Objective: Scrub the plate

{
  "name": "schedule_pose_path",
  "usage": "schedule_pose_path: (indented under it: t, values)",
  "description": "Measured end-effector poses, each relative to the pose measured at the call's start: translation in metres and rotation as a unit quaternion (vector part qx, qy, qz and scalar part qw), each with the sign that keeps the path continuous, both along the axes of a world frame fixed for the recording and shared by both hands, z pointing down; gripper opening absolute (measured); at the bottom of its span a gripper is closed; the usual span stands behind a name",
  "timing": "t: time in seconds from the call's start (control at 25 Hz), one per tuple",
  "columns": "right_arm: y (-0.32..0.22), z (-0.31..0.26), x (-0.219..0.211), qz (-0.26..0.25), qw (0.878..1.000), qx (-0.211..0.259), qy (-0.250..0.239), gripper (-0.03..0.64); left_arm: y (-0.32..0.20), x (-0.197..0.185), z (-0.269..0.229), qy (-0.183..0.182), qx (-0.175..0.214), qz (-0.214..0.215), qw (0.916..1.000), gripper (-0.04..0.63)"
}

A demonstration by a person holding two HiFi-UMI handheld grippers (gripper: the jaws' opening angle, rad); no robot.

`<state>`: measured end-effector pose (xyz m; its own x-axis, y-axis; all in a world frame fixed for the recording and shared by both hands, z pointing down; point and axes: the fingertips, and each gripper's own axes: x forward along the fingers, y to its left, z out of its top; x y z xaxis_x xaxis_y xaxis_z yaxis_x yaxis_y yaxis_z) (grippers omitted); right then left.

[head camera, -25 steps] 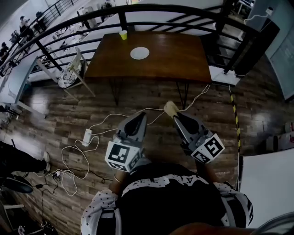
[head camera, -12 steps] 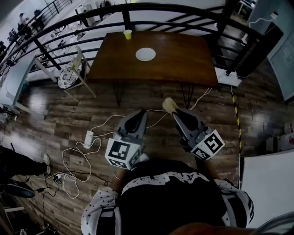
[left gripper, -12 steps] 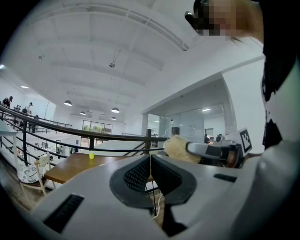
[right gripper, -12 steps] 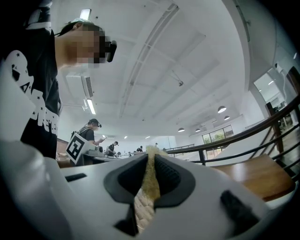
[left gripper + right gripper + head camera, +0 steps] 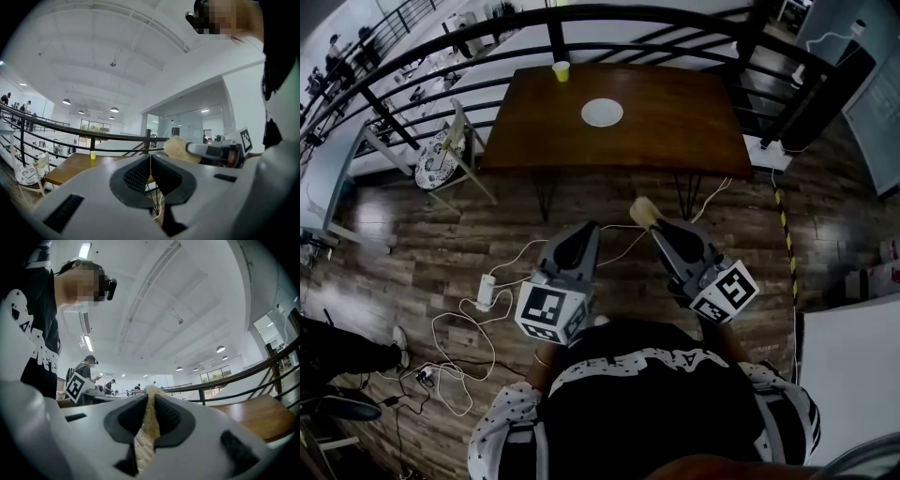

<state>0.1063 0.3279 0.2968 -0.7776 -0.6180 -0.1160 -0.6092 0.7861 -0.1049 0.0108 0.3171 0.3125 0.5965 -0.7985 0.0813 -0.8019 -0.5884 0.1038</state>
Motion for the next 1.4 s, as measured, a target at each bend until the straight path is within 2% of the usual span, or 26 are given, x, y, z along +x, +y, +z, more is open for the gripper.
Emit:
schedule_pose_path:
  t: [0.4, 0.76, 0.92, 1.08, 1.4]
  values:
    - [-0.016, 0.006, -0.035, 0.017, 1.0, -0.002, 0.01, 0.049, -0.021, -0.033, 0.001, 0.002, 0.005, 0.018, 0.9998, 0.014]
    - [-0.019, 0.013, -0.037, 0.041, 0.999, -0.016, 0.019, 0.049, -0.03, -0.035, 0.011, 0.01, -0.002, 0.041, 0.9991, 0.015]
    - [-0.023, 0.014, -0.037, 0.037, 0.999, -0.024, 0.021, 0.049, -0.033, -0.031, 0.011, 0.012, -0.003, 0.047, 0.9988, 0.015]
    - [-0.035, 0.012, -0.042, 0.016, 0.999, -0.027, 0.018, 0.049, -0.039, -0.033, 0.012, 0.013, -0.011, 0.031, 0.9994, 0.015]
    - [-0.089, 0.022, -0.054, -0.038, 0.998, -0.037, 0.014, 0.049, -0.071, -0.05, 0.014, 0.01, -0.02, -0.034, 0.9992, 0.015]
